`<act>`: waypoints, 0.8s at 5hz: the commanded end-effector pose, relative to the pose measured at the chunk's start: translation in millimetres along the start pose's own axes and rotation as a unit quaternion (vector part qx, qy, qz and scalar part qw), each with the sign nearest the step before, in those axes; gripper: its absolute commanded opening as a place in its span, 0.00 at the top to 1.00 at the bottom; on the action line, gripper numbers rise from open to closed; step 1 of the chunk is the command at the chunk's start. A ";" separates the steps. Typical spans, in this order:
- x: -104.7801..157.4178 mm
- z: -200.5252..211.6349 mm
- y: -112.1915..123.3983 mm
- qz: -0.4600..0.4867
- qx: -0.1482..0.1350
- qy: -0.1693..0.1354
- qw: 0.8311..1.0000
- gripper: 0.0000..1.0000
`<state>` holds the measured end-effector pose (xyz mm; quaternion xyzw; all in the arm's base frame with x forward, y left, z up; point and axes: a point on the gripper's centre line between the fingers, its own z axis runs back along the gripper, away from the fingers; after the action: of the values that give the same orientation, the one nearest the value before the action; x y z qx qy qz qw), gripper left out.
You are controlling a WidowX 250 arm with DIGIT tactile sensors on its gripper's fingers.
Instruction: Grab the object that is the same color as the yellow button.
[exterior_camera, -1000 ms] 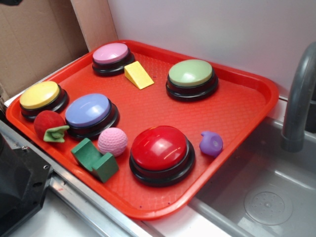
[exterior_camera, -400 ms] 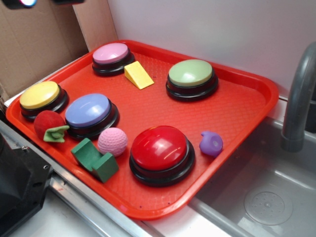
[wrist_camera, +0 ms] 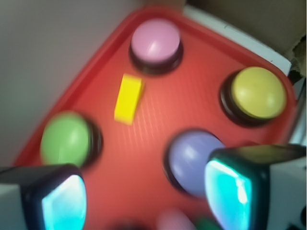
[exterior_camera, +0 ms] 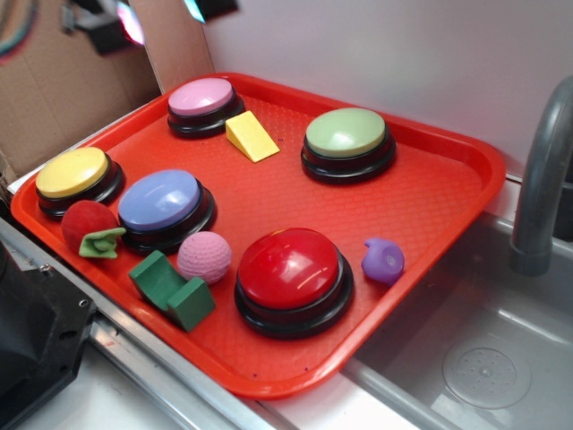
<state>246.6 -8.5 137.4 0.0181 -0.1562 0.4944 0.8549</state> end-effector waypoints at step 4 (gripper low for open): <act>75.7 -114.0 0.4 0.233 0.093 -0.113 0.961 0.00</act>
<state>310.3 59.8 29.4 0.1322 -0.1816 0.6851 0.6929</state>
